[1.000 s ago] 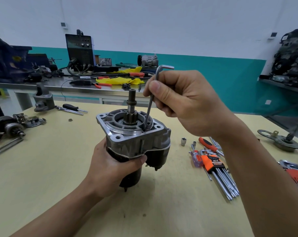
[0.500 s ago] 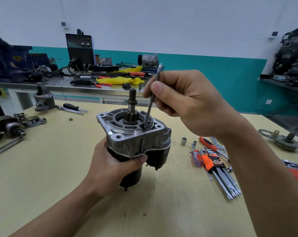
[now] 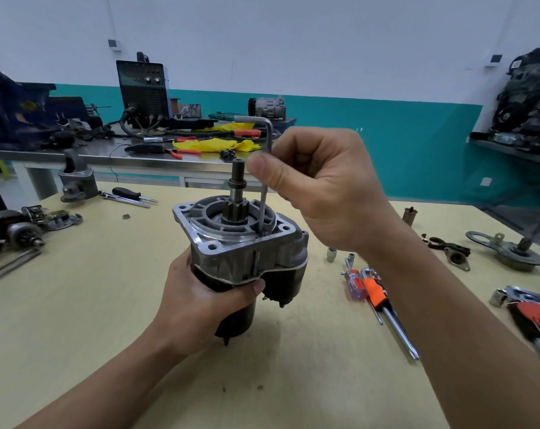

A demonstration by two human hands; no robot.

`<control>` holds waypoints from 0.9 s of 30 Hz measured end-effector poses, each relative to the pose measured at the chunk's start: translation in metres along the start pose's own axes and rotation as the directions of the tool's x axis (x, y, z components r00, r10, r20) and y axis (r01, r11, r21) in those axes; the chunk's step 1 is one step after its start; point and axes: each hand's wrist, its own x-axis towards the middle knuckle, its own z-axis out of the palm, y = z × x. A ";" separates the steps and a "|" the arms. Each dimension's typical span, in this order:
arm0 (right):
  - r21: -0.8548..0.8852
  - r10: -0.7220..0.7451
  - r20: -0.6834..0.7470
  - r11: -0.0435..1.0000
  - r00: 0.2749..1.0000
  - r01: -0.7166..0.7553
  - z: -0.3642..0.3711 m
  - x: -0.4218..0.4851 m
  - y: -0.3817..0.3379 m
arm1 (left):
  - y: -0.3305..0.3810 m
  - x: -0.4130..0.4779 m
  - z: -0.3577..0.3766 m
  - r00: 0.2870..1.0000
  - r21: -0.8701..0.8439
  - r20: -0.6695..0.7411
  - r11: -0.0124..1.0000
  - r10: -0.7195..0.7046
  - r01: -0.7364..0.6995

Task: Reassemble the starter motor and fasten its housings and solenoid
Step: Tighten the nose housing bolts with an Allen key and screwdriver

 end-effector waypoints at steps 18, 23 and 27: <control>0.037 0.041 -0.065 0.999 0.997 -0.039 -0.014 0.002 -0.011 | 0.002 0.000 0.001 1.000 -0.017 -0.008 1.000 0.006 -0.007; 0.006 0.080 0.049 0.997 0.996 -0.080 -0.014 0.001 -0.010 | 0.002 0.000 0.001 1.000 -0.016 -0.004 1.000 -0.006 0.006; -0.029 0.104 0.114 0.994 0.988 -0.101 -0.013 0.001 -0.008 | 0.001 0.000 0.000 1.000 -0.008 -0.003 1.000 -0.008 0.008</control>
